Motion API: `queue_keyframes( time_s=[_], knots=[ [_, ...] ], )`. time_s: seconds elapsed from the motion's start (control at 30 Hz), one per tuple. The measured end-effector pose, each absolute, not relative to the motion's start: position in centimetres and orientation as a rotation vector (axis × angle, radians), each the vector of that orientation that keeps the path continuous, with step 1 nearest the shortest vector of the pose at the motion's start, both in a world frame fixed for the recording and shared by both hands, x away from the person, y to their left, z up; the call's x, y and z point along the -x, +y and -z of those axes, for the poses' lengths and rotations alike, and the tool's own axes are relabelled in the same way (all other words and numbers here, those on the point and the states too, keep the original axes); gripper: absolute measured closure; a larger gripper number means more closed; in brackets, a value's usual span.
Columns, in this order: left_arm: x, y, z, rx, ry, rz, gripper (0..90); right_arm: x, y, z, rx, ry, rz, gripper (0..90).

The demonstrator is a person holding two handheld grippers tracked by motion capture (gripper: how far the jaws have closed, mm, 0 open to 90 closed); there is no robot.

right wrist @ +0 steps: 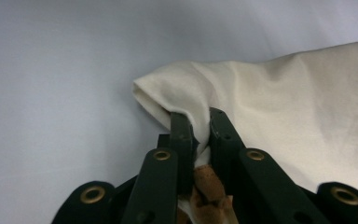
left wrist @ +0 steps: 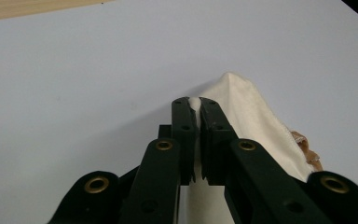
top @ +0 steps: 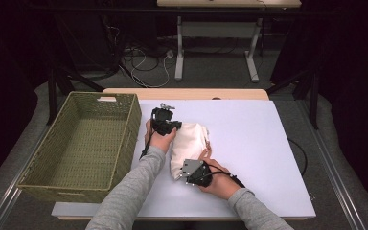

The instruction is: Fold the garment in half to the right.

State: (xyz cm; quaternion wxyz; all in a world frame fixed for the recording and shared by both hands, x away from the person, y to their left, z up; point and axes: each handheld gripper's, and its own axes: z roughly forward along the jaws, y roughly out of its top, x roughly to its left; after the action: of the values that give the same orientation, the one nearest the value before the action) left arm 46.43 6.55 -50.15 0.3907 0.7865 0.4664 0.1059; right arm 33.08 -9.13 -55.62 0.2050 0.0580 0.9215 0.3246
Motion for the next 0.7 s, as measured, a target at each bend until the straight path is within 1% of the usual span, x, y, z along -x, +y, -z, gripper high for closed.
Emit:
queue_keyframes(
  time_s=[0.13,0.47,0.7],
  knots=[
    [-46.3,6.8,49.7,-1.98,1.186,-0.277,85.6,-32.8,-8.9,55.2,-0.149,2.514,-0.874,84.0],
    [-46.0,7.4,48.7,-1.965,1.193,-0.292,85.6,-32.2,-8.4,54.1,-0.065,2.388,-0.862,84.2],
    [-45.3,7.5,47.6,-1.953,1.181,-0.292,85.6,-31.5,-8.4,52.4,-0.029,2.298,-0.867,84.3]
  ],
)
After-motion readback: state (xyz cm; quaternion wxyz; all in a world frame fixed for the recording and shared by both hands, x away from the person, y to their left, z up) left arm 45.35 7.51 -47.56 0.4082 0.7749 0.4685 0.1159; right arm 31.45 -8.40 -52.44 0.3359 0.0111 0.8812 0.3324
